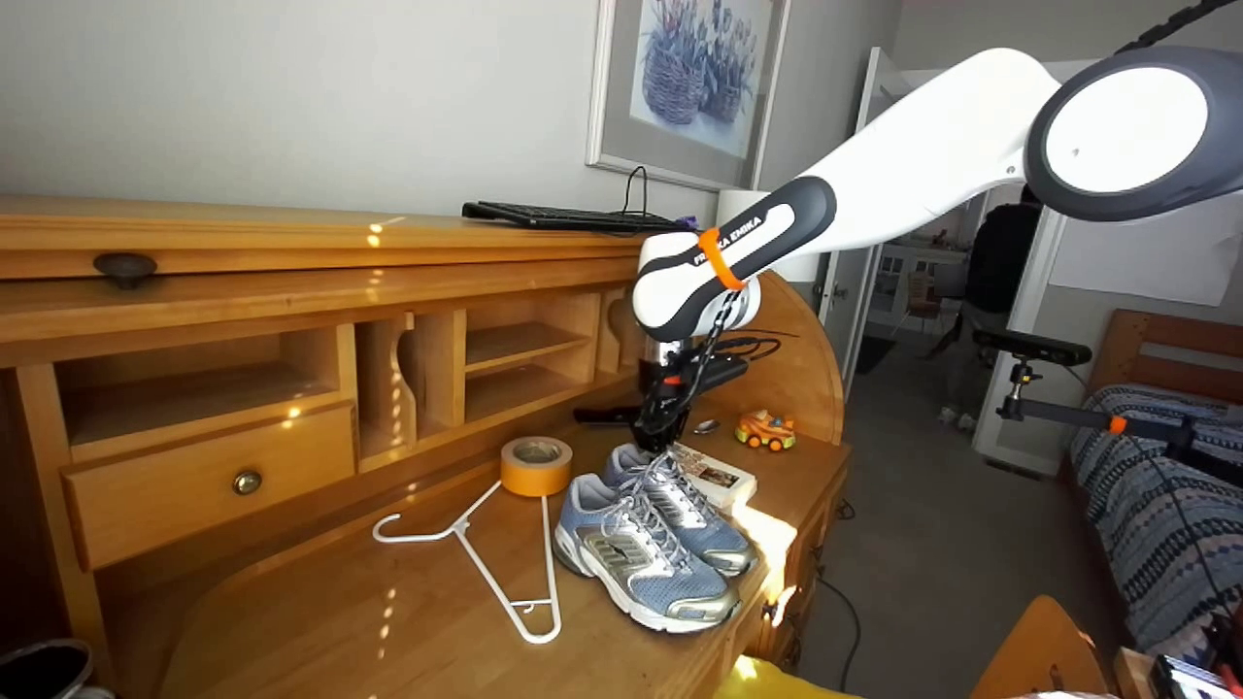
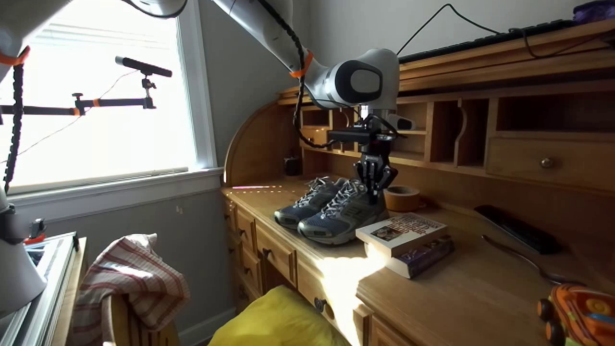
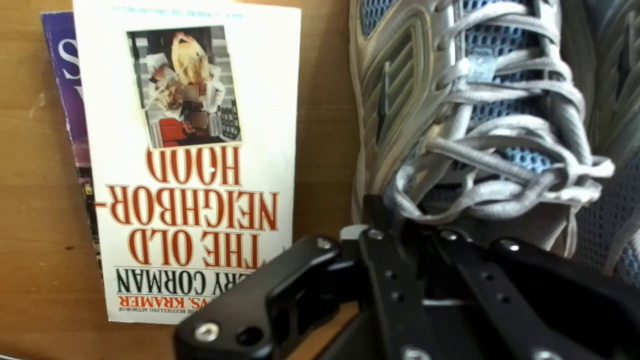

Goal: Move the sneakers and the books slightly to the left then place the sneaker on the right on the books

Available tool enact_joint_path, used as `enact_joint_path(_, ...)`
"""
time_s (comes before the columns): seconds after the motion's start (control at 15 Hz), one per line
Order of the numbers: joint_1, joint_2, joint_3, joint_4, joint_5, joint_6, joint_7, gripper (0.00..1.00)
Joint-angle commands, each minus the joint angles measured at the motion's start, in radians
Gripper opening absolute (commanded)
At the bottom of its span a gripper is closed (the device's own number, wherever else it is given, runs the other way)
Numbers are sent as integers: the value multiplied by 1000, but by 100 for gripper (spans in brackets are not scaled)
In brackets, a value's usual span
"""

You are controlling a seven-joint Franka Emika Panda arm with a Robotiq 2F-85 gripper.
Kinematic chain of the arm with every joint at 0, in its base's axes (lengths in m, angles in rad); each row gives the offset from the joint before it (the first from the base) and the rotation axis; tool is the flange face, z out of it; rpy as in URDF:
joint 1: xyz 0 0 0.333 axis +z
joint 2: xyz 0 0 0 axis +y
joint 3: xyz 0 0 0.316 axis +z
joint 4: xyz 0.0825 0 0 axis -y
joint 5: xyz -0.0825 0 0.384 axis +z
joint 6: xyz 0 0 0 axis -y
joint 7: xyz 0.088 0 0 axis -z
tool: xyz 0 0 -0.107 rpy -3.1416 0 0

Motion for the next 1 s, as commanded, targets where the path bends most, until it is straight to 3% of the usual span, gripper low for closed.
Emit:
enact_joint_path(0.0, -17, -67, 4, -86, 10, 42, -9, 0)
enact_joint_path(0.93, -74, -151, 25, -127, 120, 33, -38, 2)
